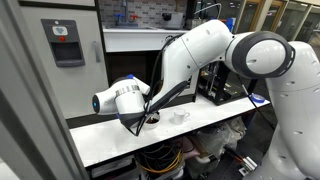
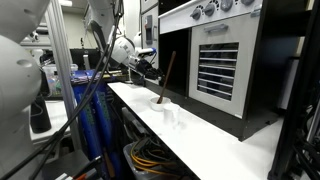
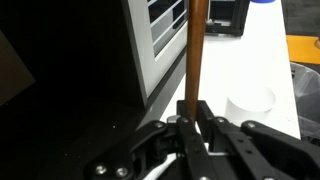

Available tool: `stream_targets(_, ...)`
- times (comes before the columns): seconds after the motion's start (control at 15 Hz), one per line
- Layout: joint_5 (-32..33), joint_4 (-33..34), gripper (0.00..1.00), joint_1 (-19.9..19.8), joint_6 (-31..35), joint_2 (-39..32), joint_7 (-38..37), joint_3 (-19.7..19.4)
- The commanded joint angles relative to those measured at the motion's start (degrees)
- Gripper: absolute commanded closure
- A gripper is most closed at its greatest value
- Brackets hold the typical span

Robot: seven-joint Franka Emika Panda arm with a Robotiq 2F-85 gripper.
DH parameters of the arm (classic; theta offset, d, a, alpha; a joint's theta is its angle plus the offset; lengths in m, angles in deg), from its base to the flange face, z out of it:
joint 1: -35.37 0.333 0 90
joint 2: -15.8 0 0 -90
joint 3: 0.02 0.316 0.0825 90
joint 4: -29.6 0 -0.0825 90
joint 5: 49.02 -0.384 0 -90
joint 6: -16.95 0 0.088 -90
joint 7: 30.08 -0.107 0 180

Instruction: Use the wooden spoon to mix in the bowl

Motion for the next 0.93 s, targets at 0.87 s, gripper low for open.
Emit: stream_targets(0.87, 3.89, -3.73, 0.97, -0.13, -2.97, 1.51, 5.27, -0.48)
